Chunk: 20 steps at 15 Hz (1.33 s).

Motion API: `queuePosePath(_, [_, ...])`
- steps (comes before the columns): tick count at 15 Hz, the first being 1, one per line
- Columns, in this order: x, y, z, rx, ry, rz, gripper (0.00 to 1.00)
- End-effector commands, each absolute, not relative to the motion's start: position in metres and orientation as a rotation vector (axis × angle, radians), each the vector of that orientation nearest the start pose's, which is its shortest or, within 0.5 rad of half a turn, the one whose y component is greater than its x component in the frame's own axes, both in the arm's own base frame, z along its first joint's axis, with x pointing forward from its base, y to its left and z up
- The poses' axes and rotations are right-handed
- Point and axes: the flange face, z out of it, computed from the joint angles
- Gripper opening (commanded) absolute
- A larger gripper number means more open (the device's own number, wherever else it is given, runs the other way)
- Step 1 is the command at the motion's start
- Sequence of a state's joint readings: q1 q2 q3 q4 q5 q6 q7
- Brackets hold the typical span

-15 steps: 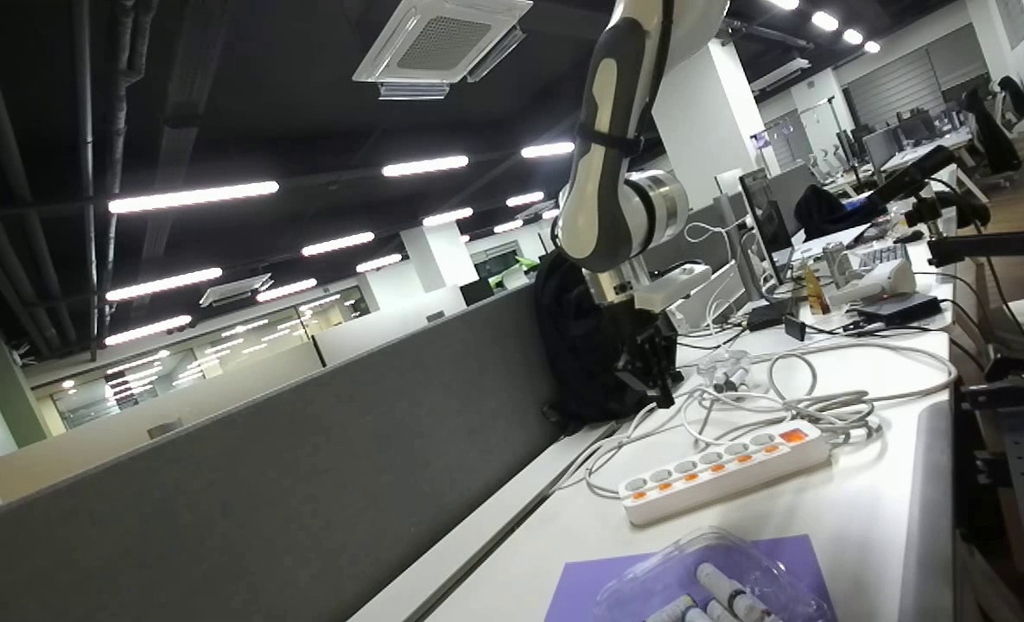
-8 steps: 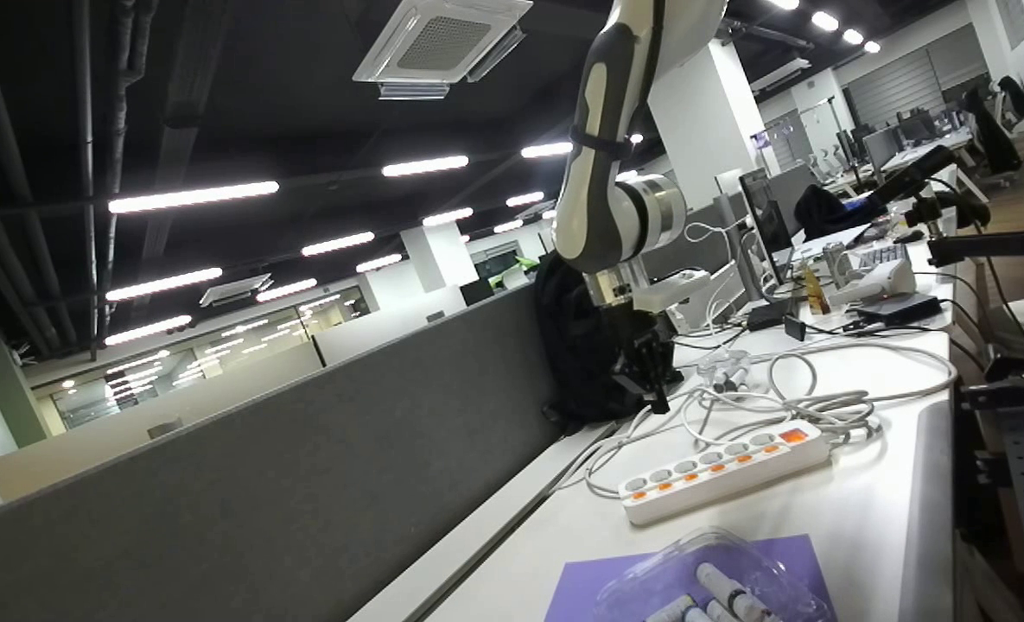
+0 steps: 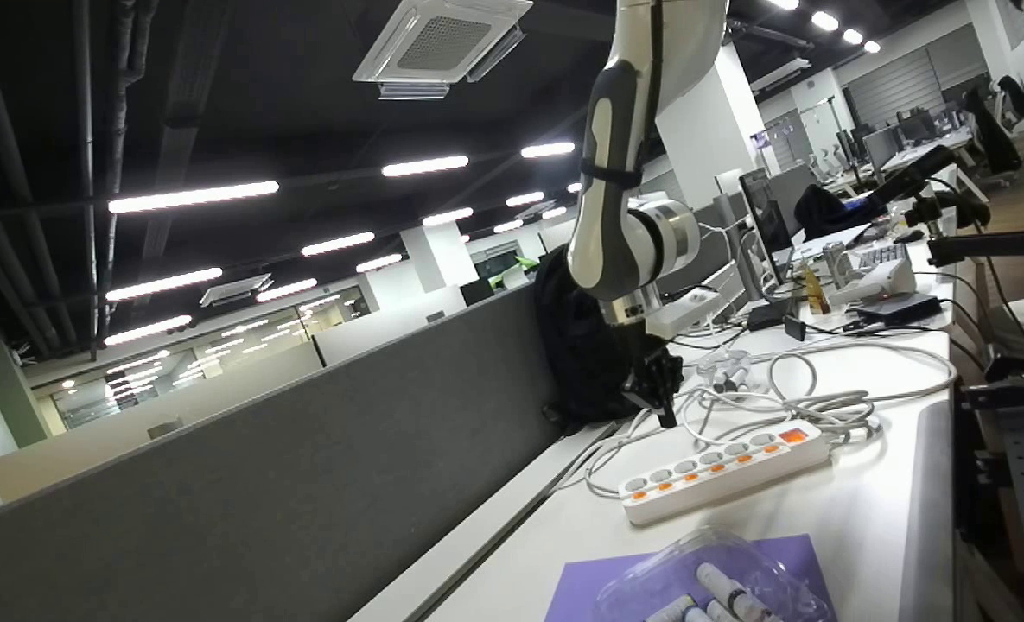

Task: Turn on the third and second switches from the left on the extension cable

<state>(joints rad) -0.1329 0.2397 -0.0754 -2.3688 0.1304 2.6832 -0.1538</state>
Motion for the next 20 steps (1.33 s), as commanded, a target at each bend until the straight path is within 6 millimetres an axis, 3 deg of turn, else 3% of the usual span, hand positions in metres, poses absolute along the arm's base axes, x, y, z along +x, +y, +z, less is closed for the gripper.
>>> queuePosePath(1, [0.512, -0.12, 0.205, -3.11, 0.32, -0.092, 0.0])
queuePosePath(6, [0.51, -0.12, 0.172, -3.113, 0.325, -0.014, 0.0])
queuePosePath(13, [0.513, -0.106, 0.149, -3.092, 0.279, 0.022, 0.0])
queuePosePath(20, [0.521, -0.097, 0.154, -3.07, 0.262, -0.044, 0.0])
